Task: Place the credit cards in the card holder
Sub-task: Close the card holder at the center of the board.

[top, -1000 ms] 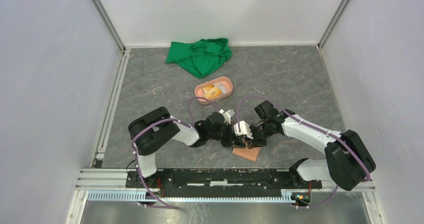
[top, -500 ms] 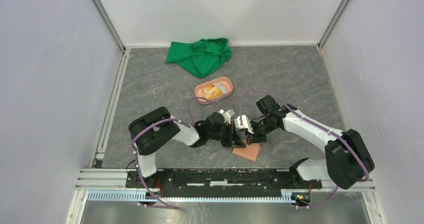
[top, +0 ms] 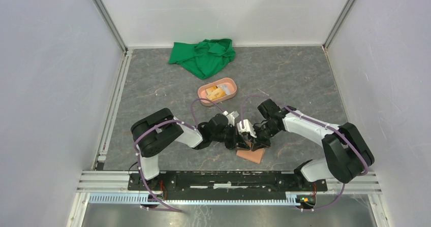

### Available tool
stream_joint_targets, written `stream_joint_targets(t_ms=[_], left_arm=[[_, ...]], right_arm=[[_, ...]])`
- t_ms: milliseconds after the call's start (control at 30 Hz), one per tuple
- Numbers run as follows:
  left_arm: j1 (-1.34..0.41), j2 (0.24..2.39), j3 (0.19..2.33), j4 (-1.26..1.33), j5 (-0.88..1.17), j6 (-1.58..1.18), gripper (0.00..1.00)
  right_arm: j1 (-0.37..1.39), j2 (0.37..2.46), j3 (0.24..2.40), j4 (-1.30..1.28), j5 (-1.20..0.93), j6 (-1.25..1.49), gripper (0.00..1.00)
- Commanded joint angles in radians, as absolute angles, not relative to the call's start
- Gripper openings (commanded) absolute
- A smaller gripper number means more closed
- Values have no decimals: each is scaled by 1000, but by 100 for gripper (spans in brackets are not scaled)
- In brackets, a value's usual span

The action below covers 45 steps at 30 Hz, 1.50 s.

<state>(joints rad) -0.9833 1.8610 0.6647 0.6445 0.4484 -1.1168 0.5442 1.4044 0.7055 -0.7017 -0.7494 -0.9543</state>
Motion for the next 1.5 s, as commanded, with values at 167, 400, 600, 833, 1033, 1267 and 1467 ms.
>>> stream_joint_targets(t_ms=[167, 400, 600, 833, 1033, 1267, 1467], left_arm=[[-1002, 1910, 634, 501, 455, -1021, 2], [-1002, 1908, 617, 518, 458, -1025, 2], [-1003, 1914, 616, 526, 460, -1027, 2], [-1005, 1917, 613, 535, 462, -1030, 2], [-1004, 1921, 616, 538, 468, -1030, 2], [-1006, 1923, 615, 538, 471, -1029, 2], [-1006, 1928, 619, 545, 475, -1030, 2]], right_arm=[[559, 1424, 728, -700, -714, -951, 0], [559, 1333, 784, -702, -689, -952, 0], [562, 1363, 776, -681, -666, -945, 1], [592, 1393, 736, -658, -657, -940, 1], [611, 1375, 717, -663, -651, -954, 1], [628, 1368, 731, -700, -624, -999, 0], [652, 1355, 730, -715, -584, -1023, 0]])
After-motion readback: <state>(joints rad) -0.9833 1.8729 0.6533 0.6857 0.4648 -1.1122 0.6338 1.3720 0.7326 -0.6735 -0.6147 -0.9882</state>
